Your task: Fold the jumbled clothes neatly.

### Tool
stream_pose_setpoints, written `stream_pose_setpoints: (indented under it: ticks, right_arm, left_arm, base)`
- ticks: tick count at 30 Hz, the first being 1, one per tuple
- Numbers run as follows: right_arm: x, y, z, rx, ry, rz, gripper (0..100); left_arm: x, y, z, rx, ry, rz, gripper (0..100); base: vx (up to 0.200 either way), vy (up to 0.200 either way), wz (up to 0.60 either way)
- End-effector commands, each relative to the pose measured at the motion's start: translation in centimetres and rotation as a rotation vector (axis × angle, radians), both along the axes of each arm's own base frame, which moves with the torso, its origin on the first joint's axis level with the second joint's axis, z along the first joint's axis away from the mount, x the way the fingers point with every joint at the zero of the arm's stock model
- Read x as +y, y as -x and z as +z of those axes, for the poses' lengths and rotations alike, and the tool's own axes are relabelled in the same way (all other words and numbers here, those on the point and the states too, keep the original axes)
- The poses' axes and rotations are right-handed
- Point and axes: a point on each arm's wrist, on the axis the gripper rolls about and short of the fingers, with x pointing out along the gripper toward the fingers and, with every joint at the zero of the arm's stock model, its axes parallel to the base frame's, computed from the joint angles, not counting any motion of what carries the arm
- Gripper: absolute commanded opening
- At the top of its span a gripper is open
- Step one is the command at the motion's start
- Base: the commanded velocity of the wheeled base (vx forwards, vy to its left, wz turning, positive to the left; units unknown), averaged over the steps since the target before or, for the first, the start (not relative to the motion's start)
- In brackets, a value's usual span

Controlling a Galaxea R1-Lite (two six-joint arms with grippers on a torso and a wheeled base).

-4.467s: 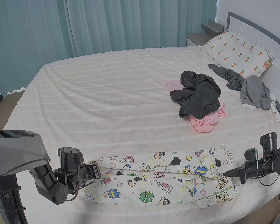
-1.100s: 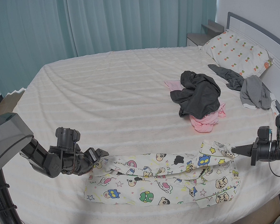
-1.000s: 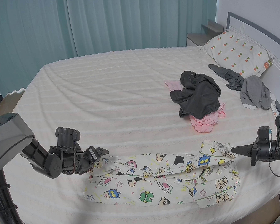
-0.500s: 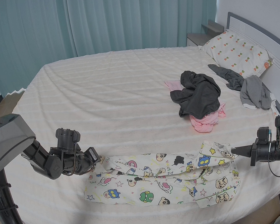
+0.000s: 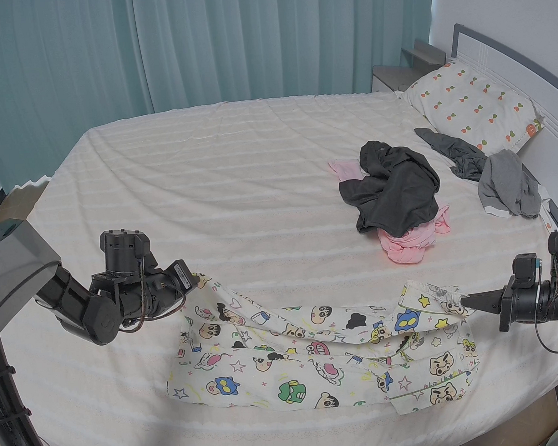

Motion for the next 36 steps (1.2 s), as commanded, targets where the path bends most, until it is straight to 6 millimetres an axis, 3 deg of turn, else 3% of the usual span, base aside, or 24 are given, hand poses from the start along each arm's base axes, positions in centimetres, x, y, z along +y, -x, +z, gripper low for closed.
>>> stream_pose_setpoints:
  ticks: [1,9,17,36]
  right_arm:
    - [0.0,0.0,0.1,-0.004,0.0,0.001,0]
    - [0.0,0.0,0.1,-0.005,0.001,0.001,0]
    - [0.0,0.0,0.1,-0.005,0.001,0.001,0]
    - [0.0,0.9,-0.7,0.034,-0.001,-0.003,0]
  left_arm:
    - [0.1,-0.3,0.3,-0.045,-0.009,-0.007,0]
    - [0.7,-0.8,1.1,-0.171,-0.072,-0.028,0]
    - [1.1,-0.8,0.8,-0.211,-0.176,-0.062,0]
    - [2.6,5.1,-5.1,-0.156,-0.324,-0.141,0]
  base:
    - [0.0,0.0,0.0]
    - [0.0,0.0,0.0]
    - [0.0,0.0,0.0]
    - [0.0,0.0,0.0]
